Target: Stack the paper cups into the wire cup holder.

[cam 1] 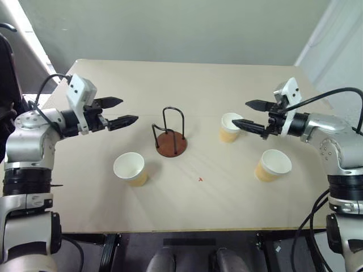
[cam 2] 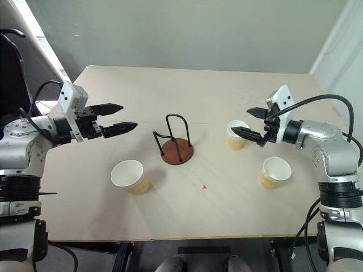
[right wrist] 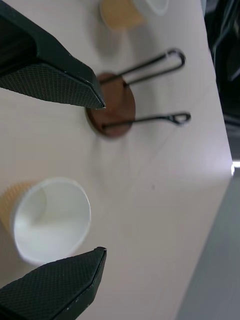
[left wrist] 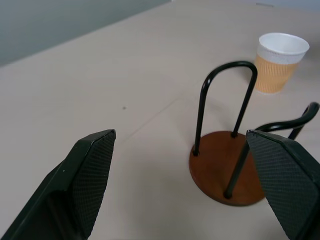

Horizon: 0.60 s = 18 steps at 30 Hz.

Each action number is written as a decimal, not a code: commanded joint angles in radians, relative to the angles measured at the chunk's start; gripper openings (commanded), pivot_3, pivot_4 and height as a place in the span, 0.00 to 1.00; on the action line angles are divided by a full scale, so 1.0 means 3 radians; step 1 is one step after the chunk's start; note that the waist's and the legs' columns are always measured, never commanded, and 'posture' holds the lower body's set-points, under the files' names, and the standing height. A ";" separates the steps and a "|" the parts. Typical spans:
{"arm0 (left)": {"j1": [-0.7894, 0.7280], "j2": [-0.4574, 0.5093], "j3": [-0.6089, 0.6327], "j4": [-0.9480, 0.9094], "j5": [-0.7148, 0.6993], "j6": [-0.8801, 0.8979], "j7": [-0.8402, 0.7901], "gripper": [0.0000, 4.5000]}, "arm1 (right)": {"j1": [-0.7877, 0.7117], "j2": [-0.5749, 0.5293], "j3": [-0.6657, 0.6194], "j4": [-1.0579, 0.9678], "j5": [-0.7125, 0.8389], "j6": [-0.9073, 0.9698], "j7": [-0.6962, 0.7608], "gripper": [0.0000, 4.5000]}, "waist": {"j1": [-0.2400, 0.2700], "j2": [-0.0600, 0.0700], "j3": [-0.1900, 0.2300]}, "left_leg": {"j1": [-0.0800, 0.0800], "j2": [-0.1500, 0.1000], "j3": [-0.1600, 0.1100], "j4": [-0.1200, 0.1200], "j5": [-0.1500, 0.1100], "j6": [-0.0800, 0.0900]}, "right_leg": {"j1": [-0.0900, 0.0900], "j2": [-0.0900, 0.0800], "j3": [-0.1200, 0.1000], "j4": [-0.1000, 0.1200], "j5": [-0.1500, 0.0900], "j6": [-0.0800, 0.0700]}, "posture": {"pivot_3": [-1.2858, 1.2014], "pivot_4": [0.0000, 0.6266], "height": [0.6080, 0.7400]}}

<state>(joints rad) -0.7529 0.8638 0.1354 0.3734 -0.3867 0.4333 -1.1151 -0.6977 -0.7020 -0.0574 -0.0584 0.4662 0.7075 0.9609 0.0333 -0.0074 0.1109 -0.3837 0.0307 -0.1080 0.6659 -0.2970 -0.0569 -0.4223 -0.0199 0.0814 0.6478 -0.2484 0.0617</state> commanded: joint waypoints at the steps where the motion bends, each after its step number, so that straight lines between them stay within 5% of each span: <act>1: -0.0176 0.0061 -0.0013 0.0105 0.0089 -0.0131 -0.0064 1.00 | 0.0007 -0.0148 -0.0007 -0.0254 0.0099 0.0054 0.0136 0.99 | 0.0001 0.0000 0.0000 | 0.0000 0.0000 -0.0001 0.0000 0.0000 0.0000 | 0.0000 0.0000 0.0000 -0.0001 0.0000 0.0001 | 0.52 0.24 1.00; 18: -0.0269 0.0049 -0.0134 0.0331 0.0221 -0.0402 -0.0393 1.00 | 0.0092 -0.0265 -0.0019 -0.0305 0.0004 -0.0064 0.0109 0.99 | -0.0012 0.0000 0.0000 | 0.0000 0.0001 -0.0001 0.0001 0.0000 0.0001 | 0.0000 0.0001 0.0001 -0.0002 0.0002 0.0004 | 0.52 0.24 1.00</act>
<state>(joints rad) -0.8075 0.8542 0.0948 0.4817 -0.3195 0.3074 -1.2049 -0.6694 -0.7624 -0.0489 -0.1235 0.4659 0.7055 0.9893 0.0296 -0.0074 0.1109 -0.3836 0.0310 -0.1084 0.6661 -0.2969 -0.0565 -0.4223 -0.0196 0.0818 0.6470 -0.2477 0.0630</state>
